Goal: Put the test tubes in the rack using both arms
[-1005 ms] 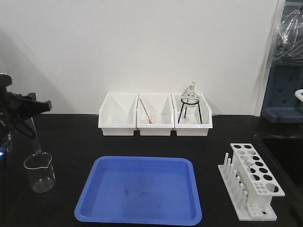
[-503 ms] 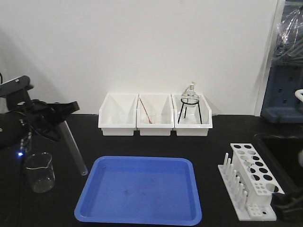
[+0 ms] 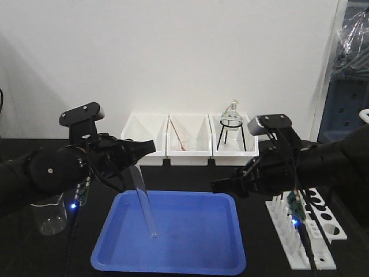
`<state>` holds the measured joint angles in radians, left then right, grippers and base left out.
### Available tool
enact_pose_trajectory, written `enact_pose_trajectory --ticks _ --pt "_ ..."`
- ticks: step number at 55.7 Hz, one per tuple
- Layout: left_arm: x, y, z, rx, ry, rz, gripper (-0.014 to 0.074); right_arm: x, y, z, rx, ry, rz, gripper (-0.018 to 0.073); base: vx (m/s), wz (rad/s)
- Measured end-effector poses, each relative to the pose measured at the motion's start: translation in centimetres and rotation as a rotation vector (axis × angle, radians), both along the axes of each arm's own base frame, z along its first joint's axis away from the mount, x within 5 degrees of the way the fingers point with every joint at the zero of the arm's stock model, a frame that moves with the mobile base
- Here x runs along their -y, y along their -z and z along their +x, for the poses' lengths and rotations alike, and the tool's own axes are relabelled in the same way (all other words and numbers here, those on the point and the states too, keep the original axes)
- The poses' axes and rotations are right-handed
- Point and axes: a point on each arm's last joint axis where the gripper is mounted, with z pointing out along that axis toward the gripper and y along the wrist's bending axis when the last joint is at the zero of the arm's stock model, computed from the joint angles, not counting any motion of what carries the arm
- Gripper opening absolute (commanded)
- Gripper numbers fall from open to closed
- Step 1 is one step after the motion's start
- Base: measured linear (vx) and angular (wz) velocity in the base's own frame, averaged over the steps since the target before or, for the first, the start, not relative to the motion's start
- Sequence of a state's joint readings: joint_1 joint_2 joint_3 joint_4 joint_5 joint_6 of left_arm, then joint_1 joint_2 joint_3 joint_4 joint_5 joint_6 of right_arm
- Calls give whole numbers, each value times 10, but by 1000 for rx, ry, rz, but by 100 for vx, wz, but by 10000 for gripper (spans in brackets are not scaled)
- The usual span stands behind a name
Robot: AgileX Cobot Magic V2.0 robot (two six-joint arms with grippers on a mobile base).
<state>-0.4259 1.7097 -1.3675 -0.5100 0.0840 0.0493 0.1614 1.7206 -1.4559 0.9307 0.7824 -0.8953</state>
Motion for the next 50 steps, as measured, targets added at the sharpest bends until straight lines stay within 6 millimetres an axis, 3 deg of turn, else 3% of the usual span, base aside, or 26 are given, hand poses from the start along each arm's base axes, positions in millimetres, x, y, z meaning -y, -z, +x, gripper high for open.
enact_pose_trajectory --ticks 11,20,30,41,50 --pt "16 30 10 -44 5 10 -7 -38 2 25 42 -88 -46 561 0 0" --pt "21 52 20 -73 -23 -2 -7 -69 21 39 31 -150 -77 561 0 0" --pt "19 48 24 -13 -62 -22 -7 -88 37 50 19 -182 -91 561 0 0" --pt "18 47 24 -12 -75 -43 -7 -106 27 51 66 -213 -76 561 0 0" --pt "18 47 24 -25 -85 -70 -7 -118 31 53 63 -238 -65 561 0 0"
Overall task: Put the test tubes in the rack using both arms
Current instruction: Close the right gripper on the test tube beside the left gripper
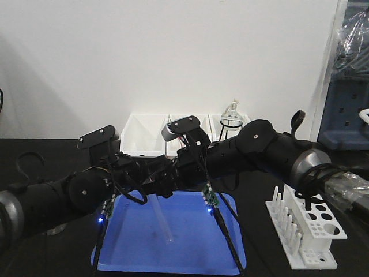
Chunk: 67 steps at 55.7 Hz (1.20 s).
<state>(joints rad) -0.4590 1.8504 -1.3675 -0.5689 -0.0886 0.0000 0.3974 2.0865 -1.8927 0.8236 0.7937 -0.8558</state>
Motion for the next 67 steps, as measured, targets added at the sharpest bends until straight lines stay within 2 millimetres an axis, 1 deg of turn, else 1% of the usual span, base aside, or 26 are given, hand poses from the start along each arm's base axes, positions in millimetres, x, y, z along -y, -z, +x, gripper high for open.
enact_pose_trajectory --ticks 14,25,37,52,56,61,67 --pt "0 0 0 -10 -9 -24 -7 -12 18 3 -19 -15 -13 561 0 0" --pt "0 0 0 -27 -15 -48 -7 -12 23 6 5 -8 -21 561 0 0" --pt "1 2 -1 -46 -14 -60 -7 -12 20 10 45 18 -14 536 0 0" --pt "2 3 -2 -76 -11 -79 -7 -15 32 15 16 36 9 515 0 0" --pt "2 3 -2 -78 -12 -83 -7 -15 33 16 23 37 9 494 0 0" --pt "3 3 -2 -77 -11 -84 -7 -15 32 17 35 44 15 445 0 0" --pt "5 3 -4 -74 -7 -86 -7 -15 32 18 45 54 20 345 0 0"
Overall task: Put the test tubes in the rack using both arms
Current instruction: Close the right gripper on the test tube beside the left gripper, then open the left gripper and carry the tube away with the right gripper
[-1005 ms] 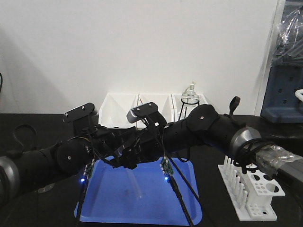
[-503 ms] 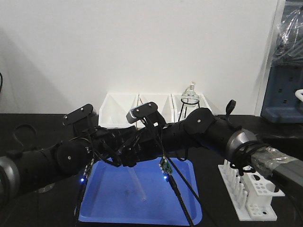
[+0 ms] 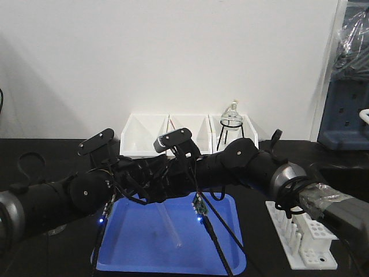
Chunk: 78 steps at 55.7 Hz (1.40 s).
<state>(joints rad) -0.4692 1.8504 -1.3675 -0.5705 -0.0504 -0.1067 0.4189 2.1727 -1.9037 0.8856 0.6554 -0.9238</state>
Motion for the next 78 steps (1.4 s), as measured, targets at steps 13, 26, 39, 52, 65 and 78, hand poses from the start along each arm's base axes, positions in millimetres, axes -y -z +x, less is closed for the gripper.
enact_pose_trajectory --ticks 13,26,39,52,65,78 --pt "1 -1 0 12 -4 -4 -7 -3 -1 -2 -15 -18 17 36 0 0" --pt "1 -2 0 24 -10 -7 -6 -3 -1 -2 -13 -15 23 -15 0 0" --pt "1 -5 1 52 -23 -13 47 -3 -2 -1 -2 -2 31 -12 0 0" --pt "1 -5 1 61 -27 -16 331 -3 -3 0 1 0 34 -11 0 0" --pt "1 -9 2 99 -44 -19 591 -1 -3 3 19 26 33 -11 0 0" --pt "0 -11 3 138 -50 3 604 0 -4 5 38 53 38 -11 0 0"
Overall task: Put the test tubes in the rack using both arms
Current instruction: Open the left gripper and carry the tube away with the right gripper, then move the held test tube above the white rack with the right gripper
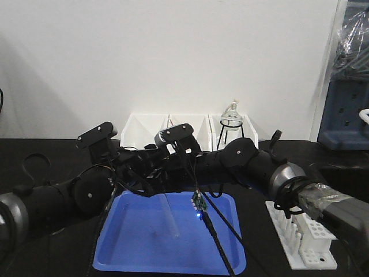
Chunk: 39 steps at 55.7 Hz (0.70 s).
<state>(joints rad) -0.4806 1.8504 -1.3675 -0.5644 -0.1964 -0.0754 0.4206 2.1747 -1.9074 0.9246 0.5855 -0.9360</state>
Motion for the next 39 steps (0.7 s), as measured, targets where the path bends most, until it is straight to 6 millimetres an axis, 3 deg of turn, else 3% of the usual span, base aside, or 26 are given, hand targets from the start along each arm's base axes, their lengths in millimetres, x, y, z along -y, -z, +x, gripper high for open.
enact_pose_trajectory --ticks 13,29,38,39 --pt "-14 -2 7 28 -37 24 584 24 0 13 -8 77 14 -11 0 0" --pt "-41 -17 12 73 -91 55 584 101 -6 42 2 253 26 -11 0 0" --pt "-44 -19 12 95 -81 118 584 151 -39 43 98 342 20 -11 0 0" --pt "-44 -18 12 96 -78 128 584 177 -62 40 152 396 37 -11 0 0"
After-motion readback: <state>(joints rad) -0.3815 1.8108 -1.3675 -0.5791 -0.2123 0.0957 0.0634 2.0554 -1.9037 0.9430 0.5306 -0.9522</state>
